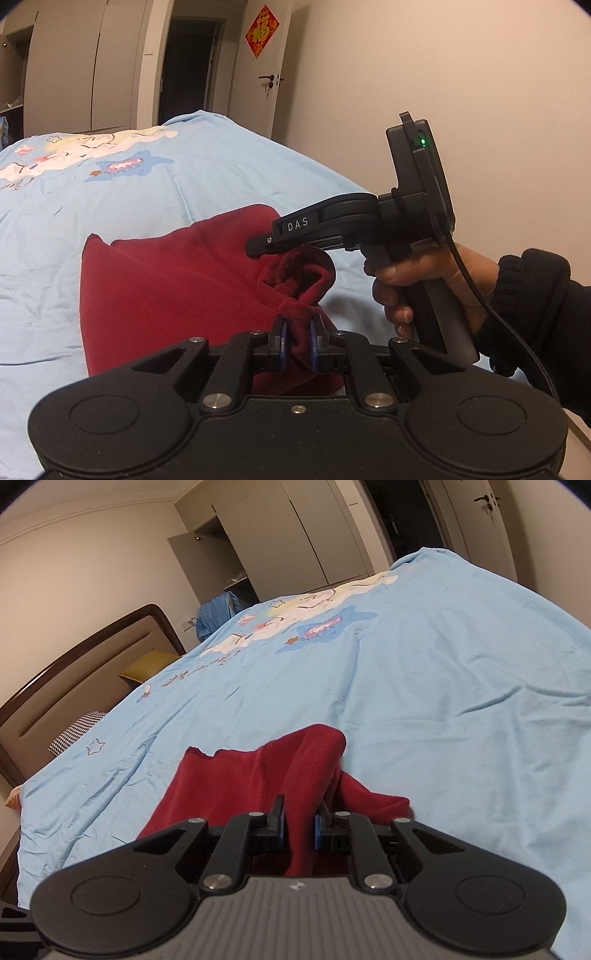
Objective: Fold small clothes
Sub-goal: 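Hold the folded sweater bundle with the left gripper while the right gripper pinches its edge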
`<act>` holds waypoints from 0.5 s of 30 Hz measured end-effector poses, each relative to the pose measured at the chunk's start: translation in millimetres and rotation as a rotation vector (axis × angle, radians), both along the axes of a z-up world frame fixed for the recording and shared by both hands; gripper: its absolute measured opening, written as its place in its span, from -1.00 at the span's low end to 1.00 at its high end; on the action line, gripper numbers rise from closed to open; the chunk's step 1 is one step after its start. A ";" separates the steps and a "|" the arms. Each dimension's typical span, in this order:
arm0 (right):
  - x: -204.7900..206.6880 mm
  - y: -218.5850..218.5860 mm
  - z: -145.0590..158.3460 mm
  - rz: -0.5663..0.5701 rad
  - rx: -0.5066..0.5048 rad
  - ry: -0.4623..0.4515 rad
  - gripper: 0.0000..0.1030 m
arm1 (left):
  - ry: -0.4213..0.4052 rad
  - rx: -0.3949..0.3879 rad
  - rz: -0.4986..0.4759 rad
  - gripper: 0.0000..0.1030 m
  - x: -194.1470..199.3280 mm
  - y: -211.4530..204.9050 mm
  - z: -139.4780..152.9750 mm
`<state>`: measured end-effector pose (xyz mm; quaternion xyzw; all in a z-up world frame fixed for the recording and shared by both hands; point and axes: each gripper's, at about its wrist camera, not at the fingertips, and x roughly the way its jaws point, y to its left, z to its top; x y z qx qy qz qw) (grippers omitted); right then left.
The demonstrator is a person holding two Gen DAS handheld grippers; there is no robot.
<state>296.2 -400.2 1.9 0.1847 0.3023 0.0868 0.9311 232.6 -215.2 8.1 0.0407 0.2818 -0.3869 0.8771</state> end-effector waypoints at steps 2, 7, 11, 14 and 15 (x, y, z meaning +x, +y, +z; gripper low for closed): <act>1.9 -1.0 -4.1 -0.005 0.001 0.007 -0.70 | 0.004 0.008 -0.003 -0.77 2.3 -2.3 -2.5; -2.8 -2.1 -12.3 -0.017 0.010 0.019 -0.70 | 0.018 0.021 -0.012 -0.77 4.9 1.0 -6.9; -5.7 -3.1 -14.1 -0.026 0.019 0.016 -0.70 | 0.016 0.028 -0.016 -0.77 4.7 1.7 -6.8; -6.1 -3.0 -14.7 -0.028 0.019 0.019 -0.70 | 0.018 0.031 -0.017 -0.77 3.9 1.2 -8.0; -6.2 -3.3 -14.4 -0.029 0.019 0.020 -0.70 | 0.019 0.031 -0.018 -0.77 4.5 1.3 -8.3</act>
